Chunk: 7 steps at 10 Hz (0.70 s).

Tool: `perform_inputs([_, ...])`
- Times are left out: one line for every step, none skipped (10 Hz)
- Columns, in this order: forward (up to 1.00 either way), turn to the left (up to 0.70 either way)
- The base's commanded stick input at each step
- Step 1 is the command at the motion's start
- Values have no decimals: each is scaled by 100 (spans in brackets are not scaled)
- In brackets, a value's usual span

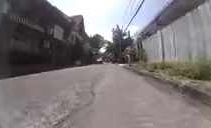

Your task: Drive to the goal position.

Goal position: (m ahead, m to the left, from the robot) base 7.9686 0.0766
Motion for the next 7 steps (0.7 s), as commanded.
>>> perform_inputs([100, -27])
perform_inputs([100, -2])
perform_inputs([100, -1])
perform_inputs([100, 0])
perform_inputs([100, 0])
perform_inputs([100, 0])
perform_inputs([100, 0])
